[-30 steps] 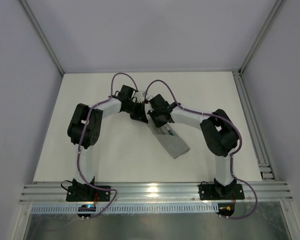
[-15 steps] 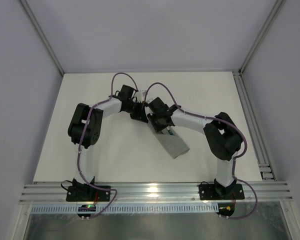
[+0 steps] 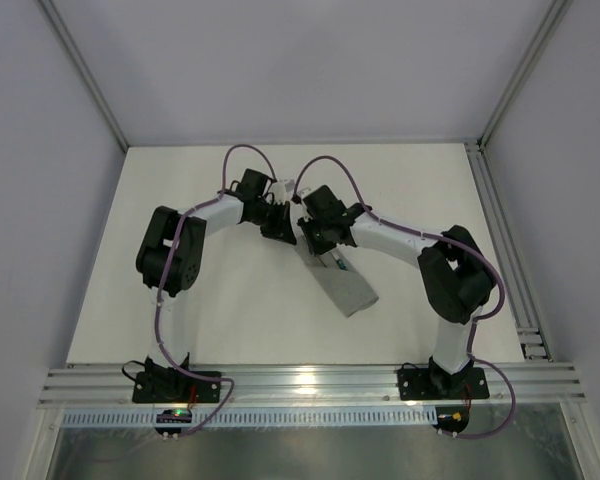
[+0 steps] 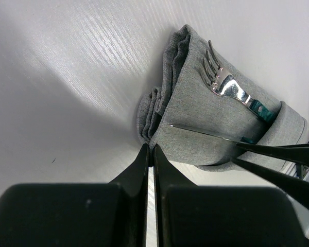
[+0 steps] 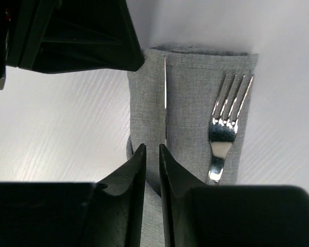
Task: Fold the napkin into a case and place the utensils inside
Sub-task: Stuff the knife into the folded napkin.
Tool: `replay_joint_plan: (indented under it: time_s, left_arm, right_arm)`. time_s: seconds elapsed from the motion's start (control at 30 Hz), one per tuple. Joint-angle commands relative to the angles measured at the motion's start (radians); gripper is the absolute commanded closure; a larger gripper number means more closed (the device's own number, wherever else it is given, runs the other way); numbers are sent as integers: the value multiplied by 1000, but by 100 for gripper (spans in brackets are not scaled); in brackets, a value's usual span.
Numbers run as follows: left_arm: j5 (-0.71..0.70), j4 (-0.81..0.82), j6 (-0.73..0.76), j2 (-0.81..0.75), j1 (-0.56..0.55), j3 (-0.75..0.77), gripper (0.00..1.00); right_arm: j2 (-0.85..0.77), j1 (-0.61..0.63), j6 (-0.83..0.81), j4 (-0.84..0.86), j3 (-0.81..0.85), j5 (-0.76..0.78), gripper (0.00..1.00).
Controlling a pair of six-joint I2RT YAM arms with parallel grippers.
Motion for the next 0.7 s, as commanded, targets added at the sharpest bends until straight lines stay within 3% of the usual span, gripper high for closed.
replay_joint_plan:
  time_s: [0.0, 0.13, 0.27, 0.67]
  left_arm:
    - [3, 4, 15, 5, 5, 37, 100]
    - [8, -4, 19, 5, 5, 39, 100]
    - [3, -10, 27, 5, 5, 37, 100]
    - [5, -13, 21, 14, 5, 42, 100]
  right_arm:
    - [0, -16, 7, 62, 41, -31, 84]
    - [7, -15, 20, 73, 44, -20, 89]
    - [-10, -18, 27, 83, 35, 93, 97]
    - [66, -20, 61, 103, 6, 37, 97]
